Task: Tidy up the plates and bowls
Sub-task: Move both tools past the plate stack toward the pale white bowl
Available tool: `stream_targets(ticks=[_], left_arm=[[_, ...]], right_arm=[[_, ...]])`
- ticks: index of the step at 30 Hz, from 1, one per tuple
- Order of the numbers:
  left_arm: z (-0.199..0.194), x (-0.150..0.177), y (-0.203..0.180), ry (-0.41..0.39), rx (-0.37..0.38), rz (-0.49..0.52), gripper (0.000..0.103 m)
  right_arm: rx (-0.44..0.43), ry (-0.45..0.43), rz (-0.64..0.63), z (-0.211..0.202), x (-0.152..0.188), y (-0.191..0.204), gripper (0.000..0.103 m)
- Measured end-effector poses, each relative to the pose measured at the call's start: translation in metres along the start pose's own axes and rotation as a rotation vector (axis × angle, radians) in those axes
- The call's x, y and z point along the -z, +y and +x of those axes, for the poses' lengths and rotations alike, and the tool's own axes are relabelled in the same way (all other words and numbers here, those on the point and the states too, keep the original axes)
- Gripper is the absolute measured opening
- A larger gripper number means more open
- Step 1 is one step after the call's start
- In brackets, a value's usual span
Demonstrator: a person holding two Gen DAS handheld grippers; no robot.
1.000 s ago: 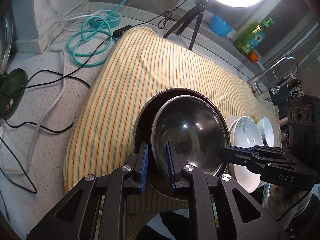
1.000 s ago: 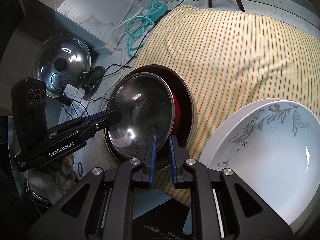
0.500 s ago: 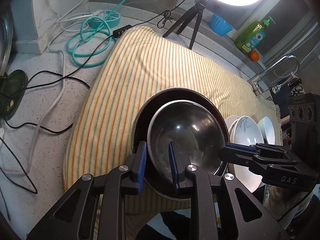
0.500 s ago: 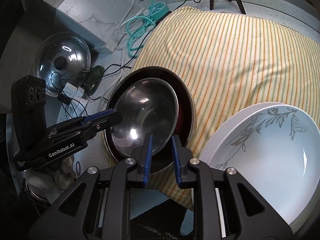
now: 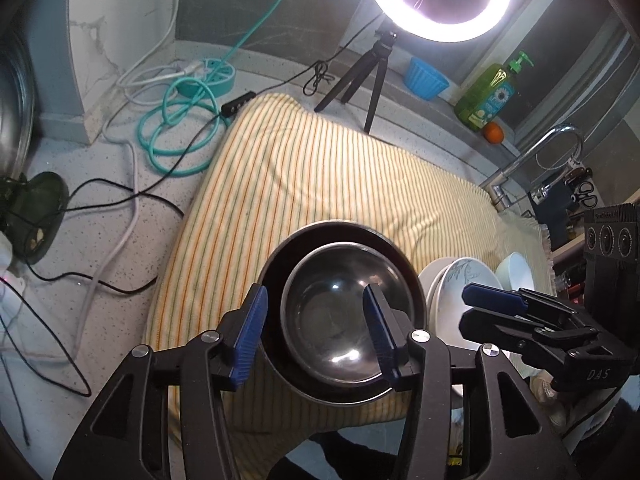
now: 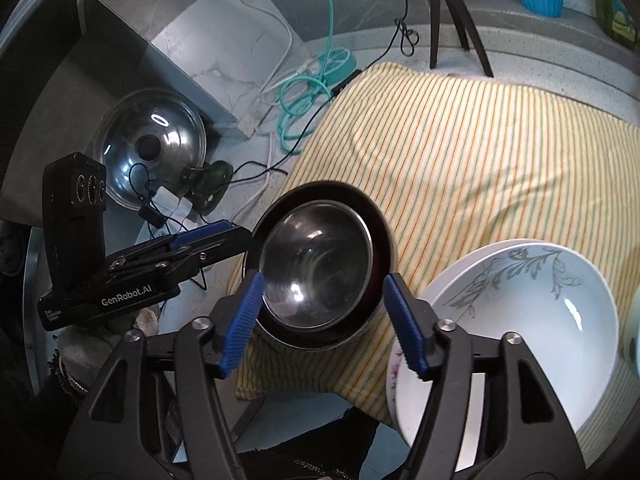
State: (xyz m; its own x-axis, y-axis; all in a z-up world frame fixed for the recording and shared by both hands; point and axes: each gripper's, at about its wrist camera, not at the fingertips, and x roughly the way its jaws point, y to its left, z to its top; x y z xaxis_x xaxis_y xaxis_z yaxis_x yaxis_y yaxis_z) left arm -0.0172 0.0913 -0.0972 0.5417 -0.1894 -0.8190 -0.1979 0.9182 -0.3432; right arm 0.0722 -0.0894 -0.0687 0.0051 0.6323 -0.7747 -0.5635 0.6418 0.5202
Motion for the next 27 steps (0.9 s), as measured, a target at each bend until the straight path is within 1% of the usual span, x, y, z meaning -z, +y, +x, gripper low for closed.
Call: stream_targets(ticks=[4, 6, 8, 12, 15, 17, 27], left_arm=[[-0.006, -0.002, -0.010, -0.025, 0.003, 0.013, 0.050], [-0.008, -0.004, -0.017, -0.039, 0.011, 0.016, 0.054], [-0.008, -0.004, -0.024, -0.044, 0.023, 0.023, 0.054], [-0.005, -0.004, -0.041, -0.053, 0.024, 0.040, 0.054], [-0.002, -0.004, -0.055, -0.057, 0.050, 0.044, 0.054], [0.003, -0.005, -0.065, -0.055, 0.066, 0.049, 0.054], [0.030, -0.003, -0.120, -0.012, 0.130, 0.109, 0.054]], right_arm=[[0.052, -0.040, -0.012, -0.021, 0.001, -0.005, 0.071], [0.073, -0.053, -0.008, -0.031, 0.003, -0.012, 0.073], [0.091, -0.074, 0.018, -0.044, 0.006, -0.024, 0.084], [0.119, -0.119, 0.082, -0.069, 0.012, -0.052, 0.084], [0.150, -0.149, 0.121, -0.087, 0.017, -0.070, 0.084], [0.187, -0.171, 0.140, -0.100, 0.022, -0.085, 0.084], [0.302, -0.236, 0.266, -0.158, 0.045, -0.162, 0.084]])
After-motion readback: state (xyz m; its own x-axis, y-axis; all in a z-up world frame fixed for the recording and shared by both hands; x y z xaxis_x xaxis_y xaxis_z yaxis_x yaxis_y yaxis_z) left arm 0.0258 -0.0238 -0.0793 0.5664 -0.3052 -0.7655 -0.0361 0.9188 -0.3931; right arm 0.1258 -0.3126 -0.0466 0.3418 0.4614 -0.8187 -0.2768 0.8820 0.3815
